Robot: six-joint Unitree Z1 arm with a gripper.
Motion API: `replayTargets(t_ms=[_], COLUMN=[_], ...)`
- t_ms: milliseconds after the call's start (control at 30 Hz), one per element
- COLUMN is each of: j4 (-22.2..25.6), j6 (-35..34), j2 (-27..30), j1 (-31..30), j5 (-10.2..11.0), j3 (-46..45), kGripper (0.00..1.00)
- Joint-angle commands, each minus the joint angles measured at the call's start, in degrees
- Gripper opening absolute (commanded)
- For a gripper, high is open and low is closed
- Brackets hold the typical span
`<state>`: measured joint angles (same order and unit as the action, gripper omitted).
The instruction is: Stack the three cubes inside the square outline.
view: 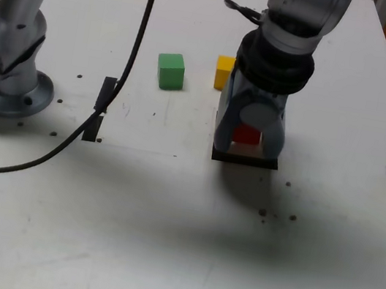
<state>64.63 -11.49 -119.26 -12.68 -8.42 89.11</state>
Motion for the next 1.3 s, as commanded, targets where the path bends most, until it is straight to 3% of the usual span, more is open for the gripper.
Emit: replayTargets(t_ms=[0, 300, 500, 633, 833, 1000, 1267], j4=[0.19, -0.58, -0.45, -0.06, 0.58, 1.2, 4.35], j6=[-0.06, 1.1, 2.12, 2.24, 2.22, 2.02, 1.69], j2=[-0.39, -1.97, -2.56, -2.9, -2.87, -2.23, 3.52], j1=[0.22, 0.83, 1.19, 1.25, 1.26, 1.39, 4.24], j5=[0.03, -1.19, -1.77, -1.91, -1.68, -0.75, 1.78], j3=[-0.34, -0.82, -0.51, -0.23, 0.49, 1.01, -0.94], kGripper=[0.32, 0.33, 0.42, 0.57, 0.92, 0.99, 1.0])
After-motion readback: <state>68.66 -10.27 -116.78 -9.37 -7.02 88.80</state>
